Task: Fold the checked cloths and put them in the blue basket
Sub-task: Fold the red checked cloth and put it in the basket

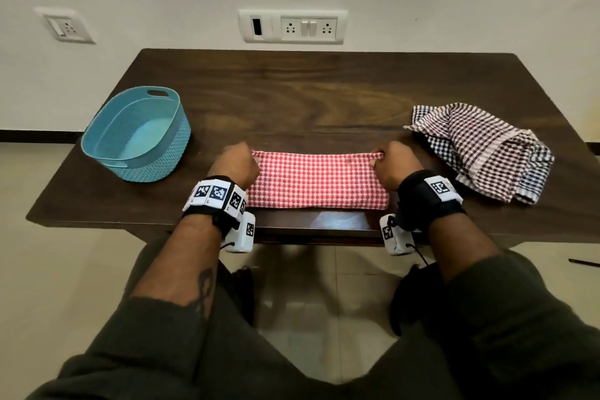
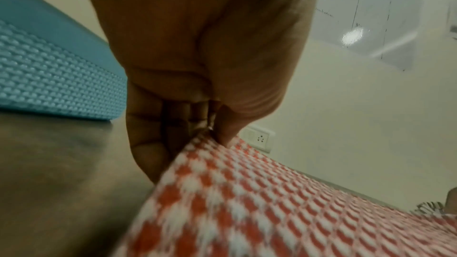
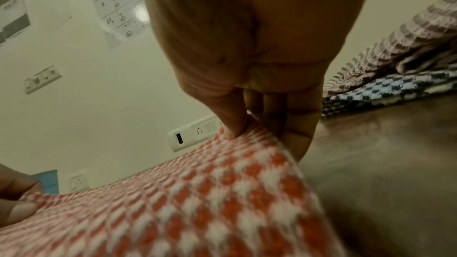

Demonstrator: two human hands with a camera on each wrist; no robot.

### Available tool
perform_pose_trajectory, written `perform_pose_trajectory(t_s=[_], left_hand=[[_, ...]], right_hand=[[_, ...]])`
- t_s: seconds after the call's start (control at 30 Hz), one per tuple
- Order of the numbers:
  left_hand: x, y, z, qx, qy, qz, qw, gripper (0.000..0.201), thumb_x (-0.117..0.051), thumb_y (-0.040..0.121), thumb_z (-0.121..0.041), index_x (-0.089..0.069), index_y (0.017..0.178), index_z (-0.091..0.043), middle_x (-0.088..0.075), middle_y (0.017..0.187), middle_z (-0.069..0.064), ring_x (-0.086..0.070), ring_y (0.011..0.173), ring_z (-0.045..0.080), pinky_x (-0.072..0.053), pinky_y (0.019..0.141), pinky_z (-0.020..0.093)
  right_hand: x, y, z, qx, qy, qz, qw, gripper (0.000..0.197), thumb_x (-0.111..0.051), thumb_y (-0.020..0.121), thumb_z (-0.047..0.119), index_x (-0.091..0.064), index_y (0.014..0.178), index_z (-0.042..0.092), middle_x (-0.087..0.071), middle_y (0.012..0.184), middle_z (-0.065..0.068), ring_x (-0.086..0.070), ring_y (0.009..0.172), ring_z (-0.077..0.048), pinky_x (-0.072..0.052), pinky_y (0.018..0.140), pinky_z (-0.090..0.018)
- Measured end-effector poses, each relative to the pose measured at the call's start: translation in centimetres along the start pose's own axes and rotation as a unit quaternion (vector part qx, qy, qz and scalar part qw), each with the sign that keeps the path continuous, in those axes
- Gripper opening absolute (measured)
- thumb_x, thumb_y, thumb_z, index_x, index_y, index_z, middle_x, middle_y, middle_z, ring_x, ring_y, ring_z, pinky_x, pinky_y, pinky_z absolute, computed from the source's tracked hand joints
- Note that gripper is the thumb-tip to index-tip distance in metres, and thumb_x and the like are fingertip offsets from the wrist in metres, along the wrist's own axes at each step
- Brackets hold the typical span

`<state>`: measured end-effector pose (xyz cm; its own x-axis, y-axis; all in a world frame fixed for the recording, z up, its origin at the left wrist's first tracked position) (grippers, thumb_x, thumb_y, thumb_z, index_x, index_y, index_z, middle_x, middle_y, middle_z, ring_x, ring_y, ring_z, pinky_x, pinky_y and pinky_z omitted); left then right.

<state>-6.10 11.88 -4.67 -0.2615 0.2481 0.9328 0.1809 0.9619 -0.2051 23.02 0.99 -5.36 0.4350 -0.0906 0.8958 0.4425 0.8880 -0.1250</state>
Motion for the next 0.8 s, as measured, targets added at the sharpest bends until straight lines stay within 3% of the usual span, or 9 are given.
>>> perform_pose_trajectory(t_s=[0.27,0.57,0.73,0.8], left_hand=[[-3.2,1.8,0.2,0.035,0.007,-0.013,0.999,0.032,-0.049,0.098,-0.025,-0.053,0.122,-0.004,-0.059,0.127,0.023,-0.056,0.118,0.041,-0.046,0.096,0.046],[-3.0,1.8,-0.4,0.04,0.018,-0.014,0.999,0.037,-0.048,0.101,-0.029,-0.045,0.125,-0.002,-0.058,0.128,0.023,-0.056,0.119,0.04,-0.044,0.096,0.046],[-2.3,0.0,-1.6,0.052,0.034,-0.061,0.996,0.04,-0.047,0.099,-0.027,-0.04,0.13,-0.003,-0.052,0.133,0.021,-0.052,0.121,0.039,-0.043,0.096,0.05],[-2.6,-0.8,-2.9,-0.028,0.08,-0.098,0.992,0.042,-0.047,0.099,-0.03,-0.043,0.13,-0.003,-0.049,0.133,0.019,-0.051,0.12,0.038,-0.043,0.096,0.048]], right_hand=[[-1.6,0.7,-0.2,-0.072,-0.061,-0.005,0.995,0.028,-0.052,0.087,0.008,-0.064,0.11,0.001,-0.064,0.117,-0.024,-0.063,0.107,-0.04,-0.051,0.089,-0.04],[-1.4,0.1,-0.2,-0.067,-0.057,-0.011,0.996,0.031,-0.047,0.086,0.008,-0.061,0.114,0.004,-0.063,0.12,-0.023,-0.061,0.111,-0.041,-0.049,0.093,-0.041],[-1.6,-0.6,1.5,-0.013,-0.096,-0.058,0.994,0.039,-0.051,0.089,0.013,-0.046,0.127,0.006,-0.05,0.131,-0.018,-0.049,0.121,-0.04,-0.043,0.097,-0.051],[-2.4,-1.5,3.1,0.062,-0.12,-0.046,0.99,0.045,-0.05,0.091,0.023,-0.043,0.133,0.009,-0.047,0.138,-0.015,-0.043,0.129,-0.036,-0.038,0.104,-0.053]])
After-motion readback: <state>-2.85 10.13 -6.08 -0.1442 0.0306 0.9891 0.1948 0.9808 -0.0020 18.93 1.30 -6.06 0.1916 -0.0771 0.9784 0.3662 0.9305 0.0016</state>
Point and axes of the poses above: each hand's wrist, its own y-axis towards the middle knuckle, its own x-axis out of the back of the hand, z = x × y, the point moved 1 cm from there along y, towards the middle knuckle
